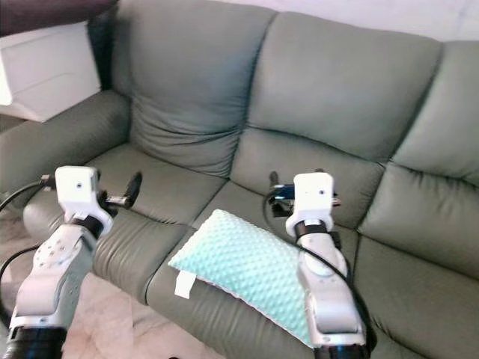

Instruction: Move the pillow to the sofa

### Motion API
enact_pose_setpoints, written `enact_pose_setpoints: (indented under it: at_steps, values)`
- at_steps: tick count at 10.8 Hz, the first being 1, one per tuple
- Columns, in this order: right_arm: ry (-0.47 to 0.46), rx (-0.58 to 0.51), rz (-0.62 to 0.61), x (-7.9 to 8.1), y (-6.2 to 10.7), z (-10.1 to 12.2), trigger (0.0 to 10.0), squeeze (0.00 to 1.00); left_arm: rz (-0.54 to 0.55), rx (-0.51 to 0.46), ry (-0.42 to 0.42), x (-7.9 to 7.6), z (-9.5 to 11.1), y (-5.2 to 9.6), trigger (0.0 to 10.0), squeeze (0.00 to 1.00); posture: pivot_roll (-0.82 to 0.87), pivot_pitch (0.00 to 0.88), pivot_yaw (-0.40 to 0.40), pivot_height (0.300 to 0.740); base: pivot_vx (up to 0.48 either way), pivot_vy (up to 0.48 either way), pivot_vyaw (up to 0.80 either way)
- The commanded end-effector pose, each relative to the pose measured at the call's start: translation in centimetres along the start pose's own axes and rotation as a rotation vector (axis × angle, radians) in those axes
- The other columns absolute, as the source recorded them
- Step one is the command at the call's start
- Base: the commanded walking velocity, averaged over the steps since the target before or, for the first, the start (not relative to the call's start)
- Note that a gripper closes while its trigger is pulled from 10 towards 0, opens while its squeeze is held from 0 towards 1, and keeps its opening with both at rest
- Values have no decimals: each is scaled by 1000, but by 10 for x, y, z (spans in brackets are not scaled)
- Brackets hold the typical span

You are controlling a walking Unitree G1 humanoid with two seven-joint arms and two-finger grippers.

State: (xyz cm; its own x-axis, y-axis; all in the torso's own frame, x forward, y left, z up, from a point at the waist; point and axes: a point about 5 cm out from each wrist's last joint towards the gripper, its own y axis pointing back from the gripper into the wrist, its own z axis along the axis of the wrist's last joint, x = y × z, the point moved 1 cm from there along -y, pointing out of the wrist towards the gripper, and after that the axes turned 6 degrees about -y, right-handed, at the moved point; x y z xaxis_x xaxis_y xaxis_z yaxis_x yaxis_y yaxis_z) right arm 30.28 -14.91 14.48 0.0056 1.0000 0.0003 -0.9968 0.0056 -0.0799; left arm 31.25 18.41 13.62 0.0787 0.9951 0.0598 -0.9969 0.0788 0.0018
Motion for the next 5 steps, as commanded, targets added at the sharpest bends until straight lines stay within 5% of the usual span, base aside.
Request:
enact_pose_setpoints:
  at_steps: [1, 5]
  values:
    - [-11, -10, -9, -1, -4, 4, 10000, 0, 9, 9, 13, 1, 0, 0, 10000, 0, -76, 42, -26, 740, 0, 0, 0]
    - [-12, -12, -14, -2, -7, 5, 10000, 0, -29, 27, 15, -12, -2, -1, 10000, 0, -85, 49, -29, 740, 0, 0, 0]
